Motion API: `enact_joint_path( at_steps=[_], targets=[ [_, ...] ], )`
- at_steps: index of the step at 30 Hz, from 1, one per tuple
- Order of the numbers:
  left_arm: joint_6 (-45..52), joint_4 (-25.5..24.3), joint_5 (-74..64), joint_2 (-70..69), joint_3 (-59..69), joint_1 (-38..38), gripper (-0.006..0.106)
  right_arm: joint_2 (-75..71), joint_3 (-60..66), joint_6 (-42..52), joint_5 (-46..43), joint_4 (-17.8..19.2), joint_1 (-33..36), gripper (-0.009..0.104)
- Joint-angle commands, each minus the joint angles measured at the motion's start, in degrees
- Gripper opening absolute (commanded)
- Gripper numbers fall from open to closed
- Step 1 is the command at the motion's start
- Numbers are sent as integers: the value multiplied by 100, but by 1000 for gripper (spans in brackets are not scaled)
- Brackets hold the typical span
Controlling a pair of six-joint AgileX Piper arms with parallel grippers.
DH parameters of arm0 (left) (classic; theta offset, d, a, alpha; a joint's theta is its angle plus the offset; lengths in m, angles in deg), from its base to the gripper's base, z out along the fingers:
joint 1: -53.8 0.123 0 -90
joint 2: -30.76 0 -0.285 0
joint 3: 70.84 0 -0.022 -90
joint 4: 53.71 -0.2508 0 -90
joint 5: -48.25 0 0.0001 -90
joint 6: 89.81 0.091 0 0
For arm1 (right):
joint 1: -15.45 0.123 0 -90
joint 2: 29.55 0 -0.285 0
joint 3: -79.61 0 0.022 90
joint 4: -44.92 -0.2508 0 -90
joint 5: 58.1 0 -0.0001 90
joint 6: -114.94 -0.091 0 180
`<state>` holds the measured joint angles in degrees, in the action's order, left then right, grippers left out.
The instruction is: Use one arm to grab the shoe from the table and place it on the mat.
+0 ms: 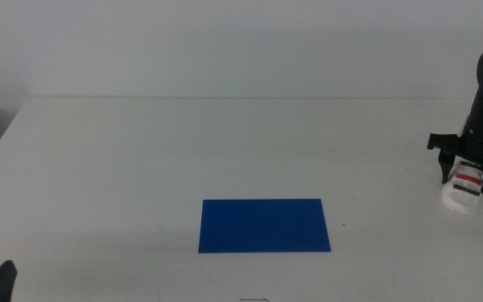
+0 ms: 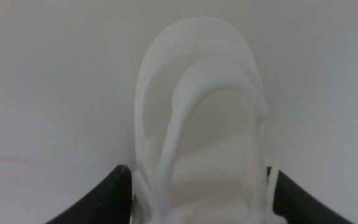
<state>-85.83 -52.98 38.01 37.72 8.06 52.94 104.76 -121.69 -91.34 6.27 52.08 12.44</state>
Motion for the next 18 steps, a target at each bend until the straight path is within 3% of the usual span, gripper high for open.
enact_joint_path(
  at_steps=[1,9,18],
  targets=[
    [-84,49,480,-109,-19,-33,94,-423,-214,80,176,76,-47,-2],
    [-84,49,480,-109,-19,-33,94,-1228,-34,-8,660,78,365,-1],
    [-84,49,480,-109,-19,-33,94,-2022,538,-1029,671,125,1979,-1]
  ],
)
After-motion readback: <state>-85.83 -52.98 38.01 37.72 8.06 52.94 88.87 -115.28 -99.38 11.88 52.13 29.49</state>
